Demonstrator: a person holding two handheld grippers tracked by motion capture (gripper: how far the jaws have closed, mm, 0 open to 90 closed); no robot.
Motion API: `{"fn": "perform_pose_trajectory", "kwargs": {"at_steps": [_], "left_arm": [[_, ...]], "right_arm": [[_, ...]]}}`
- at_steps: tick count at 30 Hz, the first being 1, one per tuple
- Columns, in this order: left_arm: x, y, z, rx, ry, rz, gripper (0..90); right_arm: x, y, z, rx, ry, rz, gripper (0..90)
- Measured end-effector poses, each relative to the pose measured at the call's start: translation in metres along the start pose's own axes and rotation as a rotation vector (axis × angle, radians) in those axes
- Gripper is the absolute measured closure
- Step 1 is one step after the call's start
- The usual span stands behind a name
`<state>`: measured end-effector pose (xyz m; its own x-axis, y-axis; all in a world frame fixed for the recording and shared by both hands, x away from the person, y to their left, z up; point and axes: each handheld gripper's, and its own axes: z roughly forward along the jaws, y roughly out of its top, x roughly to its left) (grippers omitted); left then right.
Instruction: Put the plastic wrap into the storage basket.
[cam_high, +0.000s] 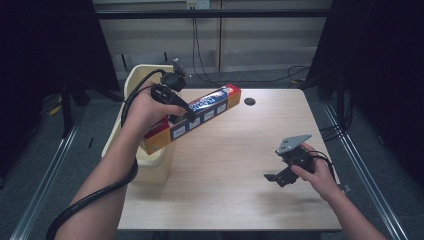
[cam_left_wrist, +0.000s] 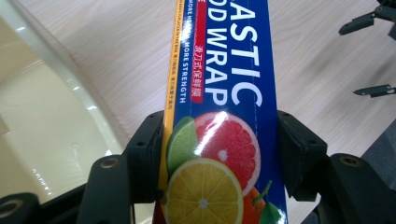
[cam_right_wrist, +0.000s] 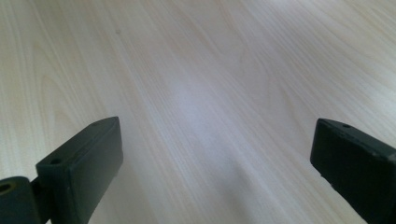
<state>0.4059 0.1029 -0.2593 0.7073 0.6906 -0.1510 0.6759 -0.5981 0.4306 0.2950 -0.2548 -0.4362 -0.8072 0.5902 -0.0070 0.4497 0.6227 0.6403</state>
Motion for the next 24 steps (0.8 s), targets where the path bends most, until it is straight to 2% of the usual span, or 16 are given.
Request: {"fn": "perform_pose_trajectory", "kwargs": {"at_steps": [3,6,7,10,11,13,14,20,21,24], "left_arm": [[0.003,-0.001,-0.005,-0.007,0.014,-0.02,41.8],[0.006,-0.002,-0.01,0.006,0.018,-0.013,41.8],[0.007,-0.003,-0.011,-0.008,0.015,-0.034,41.8],[0.013,-0.005,-0.019,-0.003,0.03,-0.042,41.8],[0.015,-0.006,-0.021,-0.014,0.028,-0.065,41.8],[0.017,-0.008,-0.024,-0.015,0.036,-0.076,41.8],[0.018,-0.009,-0.026,-0.02,0.048,-0.084,41.8],[0.025,-0.014,-0.038,-0.018,0.064,-0.103,41.8],[0.027,-0.016,-0.043,-0.027,0.075,-0.121,41.7],[0.031,-0.018,-0.048,-0.021,0.088,-0.138,41.7]], "right_arm": [[0.002,0.0,0.001,-0.004,-0.006,-0.004,2.2],[0.003,-0.001,0.002,-0.004,0.0,0.0,2.2],[0.002,-0.002,0.003,-0.009,0.005,-0.004,2.3],[0.001,-0.005,0.005,-0.008,0.008,0.015,2.2],[0.001,-0.006,0.006,-0.013,0.019,0.015,2.3],[0.0,-0.008,0.006,-0.013,0.015,0.024,2.4],[0.0,-0.009,0.007,-0.013,0.028,0.031,2.3],[-0.001,-0.014,0.006,-0.013,0.018,0.045,2.3],[-0.001,-0.014,0.006,-0.016,0.017,0.042,2.2],[-0.001,-0.015,0.005,-0.021,0.013,0.047,2.2]]}}
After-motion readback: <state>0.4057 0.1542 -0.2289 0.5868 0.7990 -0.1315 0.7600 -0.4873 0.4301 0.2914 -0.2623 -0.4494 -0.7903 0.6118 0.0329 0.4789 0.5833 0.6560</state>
